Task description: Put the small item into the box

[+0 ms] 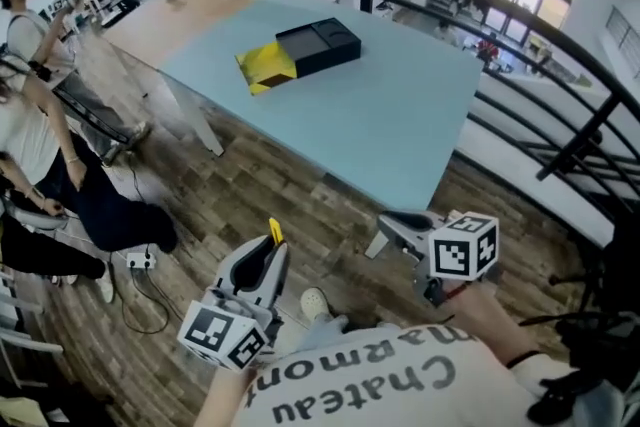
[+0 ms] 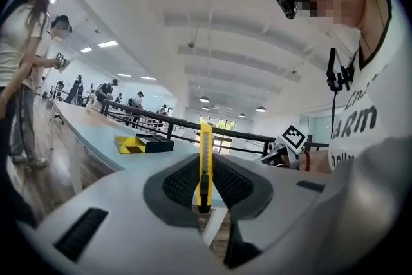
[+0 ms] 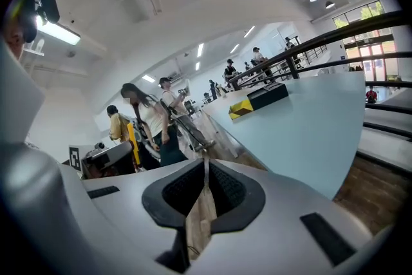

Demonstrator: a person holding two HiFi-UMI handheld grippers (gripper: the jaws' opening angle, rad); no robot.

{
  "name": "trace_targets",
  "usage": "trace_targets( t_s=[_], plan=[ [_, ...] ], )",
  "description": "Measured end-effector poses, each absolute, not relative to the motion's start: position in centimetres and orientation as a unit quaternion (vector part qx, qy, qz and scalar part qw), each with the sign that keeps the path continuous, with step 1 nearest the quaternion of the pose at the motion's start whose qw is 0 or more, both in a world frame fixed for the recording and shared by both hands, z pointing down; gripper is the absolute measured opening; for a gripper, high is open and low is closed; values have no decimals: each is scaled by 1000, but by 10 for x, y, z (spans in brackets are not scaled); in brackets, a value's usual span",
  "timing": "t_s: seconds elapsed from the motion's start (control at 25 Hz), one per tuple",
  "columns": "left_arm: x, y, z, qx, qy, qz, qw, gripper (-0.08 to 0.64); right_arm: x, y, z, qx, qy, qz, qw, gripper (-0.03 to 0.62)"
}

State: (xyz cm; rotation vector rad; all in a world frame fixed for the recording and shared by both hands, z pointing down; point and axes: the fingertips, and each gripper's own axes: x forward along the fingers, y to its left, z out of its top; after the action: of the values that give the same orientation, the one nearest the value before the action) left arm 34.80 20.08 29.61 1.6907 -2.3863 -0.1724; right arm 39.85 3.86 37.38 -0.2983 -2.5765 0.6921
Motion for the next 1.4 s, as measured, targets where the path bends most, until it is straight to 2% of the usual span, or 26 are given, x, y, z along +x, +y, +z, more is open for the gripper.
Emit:
trace_targets(
  t_s=[0.44, 0.96, 1.4],
  plan=[
    [194, 192, 277, 607, -789, -40, 85, 61, 238, 27, 349, -76, -947, 248, 190, 48],
    [113, 185, 289, 597, -795, -46, 91, 61, 143, 20, 362, -87, -942, 257, 197, 48],
    [-8, 130, 294, 597, -794, -51, 102, 61, 15, -28, 370, -102, -939, 258, 203, 48]
  ],
)
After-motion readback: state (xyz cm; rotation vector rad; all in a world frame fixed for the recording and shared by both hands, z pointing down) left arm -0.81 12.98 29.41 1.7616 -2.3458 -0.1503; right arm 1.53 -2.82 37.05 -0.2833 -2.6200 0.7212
